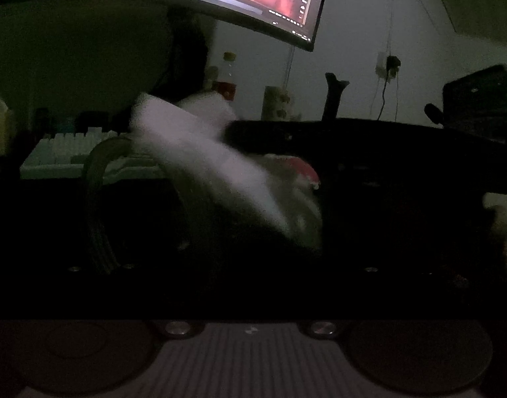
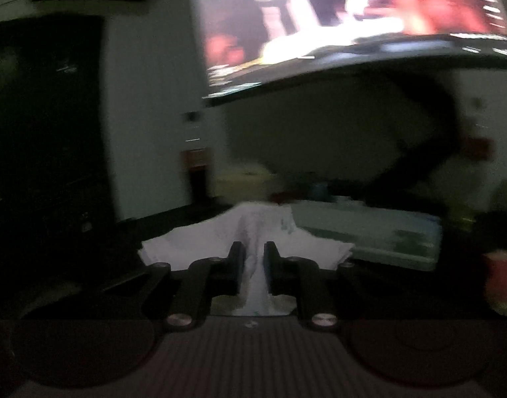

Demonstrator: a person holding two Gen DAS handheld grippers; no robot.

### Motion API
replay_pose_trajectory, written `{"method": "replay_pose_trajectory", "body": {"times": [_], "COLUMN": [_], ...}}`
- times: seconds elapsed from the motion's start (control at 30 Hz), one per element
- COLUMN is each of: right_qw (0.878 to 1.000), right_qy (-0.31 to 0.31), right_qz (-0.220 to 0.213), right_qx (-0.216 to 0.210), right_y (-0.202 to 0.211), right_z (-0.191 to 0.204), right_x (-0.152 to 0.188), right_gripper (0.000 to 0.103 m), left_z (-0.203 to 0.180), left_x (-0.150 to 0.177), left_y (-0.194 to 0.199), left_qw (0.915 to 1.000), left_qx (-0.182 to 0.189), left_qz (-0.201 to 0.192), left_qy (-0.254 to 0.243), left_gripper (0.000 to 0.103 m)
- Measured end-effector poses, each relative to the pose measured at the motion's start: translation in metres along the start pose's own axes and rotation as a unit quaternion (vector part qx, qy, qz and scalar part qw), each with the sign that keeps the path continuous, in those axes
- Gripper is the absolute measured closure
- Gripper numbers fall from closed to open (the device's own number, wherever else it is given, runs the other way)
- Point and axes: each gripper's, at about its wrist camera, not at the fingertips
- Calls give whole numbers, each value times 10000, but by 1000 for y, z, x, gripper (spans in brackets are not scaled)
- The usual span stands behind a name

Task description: Clean container

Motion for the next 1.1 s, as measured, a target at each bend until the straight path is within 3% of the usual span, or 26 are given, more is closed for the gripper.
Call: {"method": "replay_pose_trajectory", "body": {"times": [0.07,0.17,0.23,0.3,0.43,0.73,0.9,0.97,1.1], "right_qw": [10000,9975,9955,9962,9999,9970,9997,9996,9952], "right_qy": [-9,-481,-602,-505,13,-503,-132,-119,-702], "right_qz": [14,-28,-12,20,153,198,203,202,219], "right_qx": [5,511,734,710,53,552,13,173,644], "right_y": [-1,-2,-1,0,5,9,10,10,8], "right_z": [2,-16,-21,-18,0,-16,-3,-4,-30], "right_x": [-1,-2,-2,-3,-4,-5,-5,-5,-5], "right_gripper": [87,87,81,81,81,77,78,78,77], "left_z": [-1,-3,-4,-6,-10,-17,-20,-22,-23], "left_x": [0,2,2,3,3,5,6,6,6], "left_y": [0,1,1,1,1,3,3,3,5], "left_qw": [10000,10000,9999,9999,9997,9996,9995,9994,9993], "left_qx": [5,-4,-7,6,32,9,17,29,78], "left_qz": [5,5,18,27,43,75,82,92,106], "left_qy": [-19,-77,-124,-162,-220,-284,-312,-327,-354], "left_gripper": [9,8,7,5,4,6,6,6,6]}}
Point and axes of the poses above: each gripper's, at about its wrist camera, not at the fingertips, and y roughly against the way its jaws point, z to its left, x to its underside, and after that the axes turned 12 degrees about z, right-handed
